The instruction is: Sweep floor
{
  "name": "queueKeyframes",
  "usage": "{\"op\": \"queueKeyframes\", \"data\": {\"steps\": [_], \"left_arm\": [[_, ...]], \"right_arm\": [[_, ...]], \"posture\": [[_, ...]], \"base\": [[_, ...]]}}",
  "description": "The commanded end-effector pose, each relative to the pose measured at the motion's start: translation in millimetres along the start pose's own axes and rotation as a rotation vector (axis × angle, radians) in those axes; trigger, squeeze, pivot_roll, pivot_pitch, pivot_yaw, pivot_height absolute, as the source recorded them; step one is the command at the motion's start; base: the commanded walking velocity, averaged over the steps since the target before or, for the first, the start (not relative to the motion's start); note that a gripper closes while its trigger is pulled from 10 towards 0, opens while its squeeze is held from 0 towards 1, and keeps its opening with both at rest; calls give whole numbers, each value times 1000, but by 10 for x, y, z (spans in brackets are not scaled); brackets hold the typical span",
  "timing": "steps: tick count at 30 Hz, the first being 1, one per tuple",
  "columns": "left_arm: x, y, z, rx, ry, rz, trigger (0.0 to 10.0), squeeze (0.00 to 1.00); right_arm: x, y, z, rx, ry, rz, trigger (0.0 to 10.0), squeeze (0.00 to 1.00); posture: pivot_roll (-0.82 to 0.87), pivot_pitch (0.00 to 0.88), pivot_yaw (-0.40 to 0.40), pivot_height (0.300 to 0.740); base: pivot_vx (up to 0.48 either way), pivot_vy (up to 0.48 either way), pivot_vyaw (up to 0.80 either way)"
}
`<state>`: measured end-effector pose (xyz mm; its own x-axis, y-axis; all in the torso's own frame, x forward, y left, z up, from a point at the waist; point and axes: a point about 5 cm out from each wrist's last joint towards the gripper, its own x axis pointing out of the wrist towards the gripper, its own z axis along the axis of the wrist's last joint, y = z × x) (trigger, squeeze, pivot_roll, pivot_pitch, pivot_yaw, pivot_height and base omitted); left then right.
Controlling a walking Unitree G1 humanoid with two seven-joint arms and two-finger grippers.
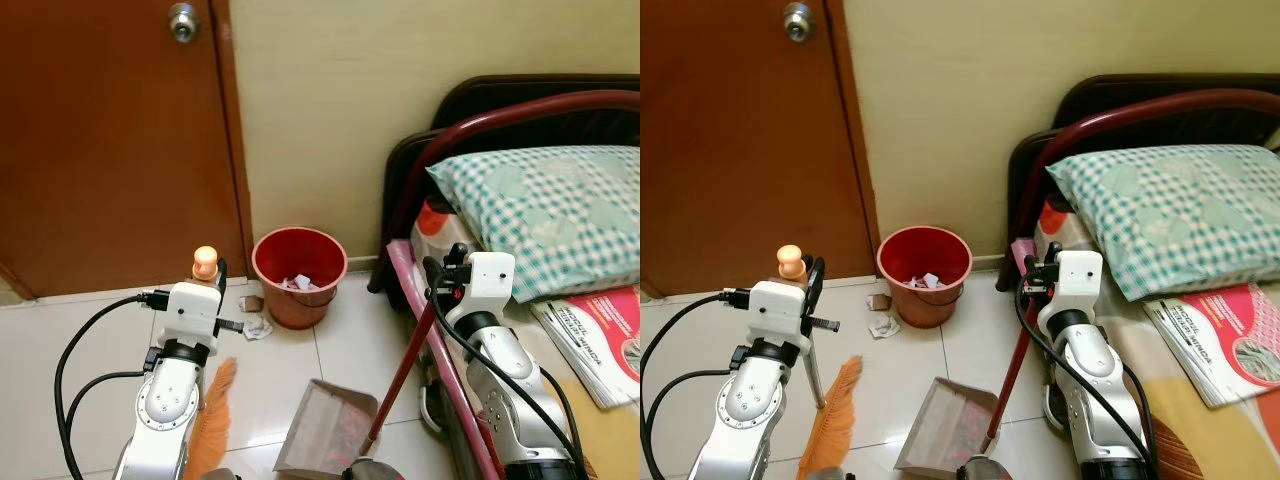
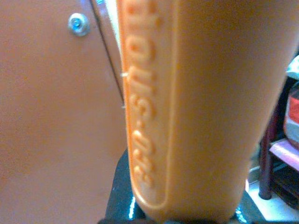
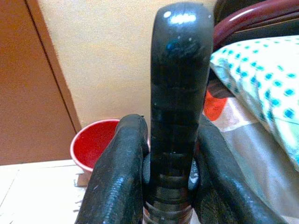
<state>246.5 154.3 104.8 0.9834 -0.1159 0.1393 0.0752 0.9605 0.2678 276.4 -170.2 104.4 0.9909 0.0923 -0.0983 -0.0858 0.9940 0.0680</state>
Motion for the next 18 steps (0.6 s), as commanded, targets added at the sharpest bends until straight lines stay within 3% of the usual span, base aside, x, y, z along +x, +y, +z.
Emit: {"op": "queueKeyframes", "data": {"steps": [1,8,18], "left_arm": [[101,7,231,17,-100,7,10000,0],[275,82,503,19,-192,39,10000,0],[363,192,571,46,-213,77,10000,0]], "right_arm": [[45,-18,121,-4,-46,-2,10000,0],[81,-9,112,-18,-46,7,10000,0],[119,12,112,-31,-49,23,10000,0]], "posture": [[4,10,-27,740],[7,7,-34,740],[5,0,-43,740]], "base": [[0,311,-513],[0,316,-501],[0,399,-490]]}}
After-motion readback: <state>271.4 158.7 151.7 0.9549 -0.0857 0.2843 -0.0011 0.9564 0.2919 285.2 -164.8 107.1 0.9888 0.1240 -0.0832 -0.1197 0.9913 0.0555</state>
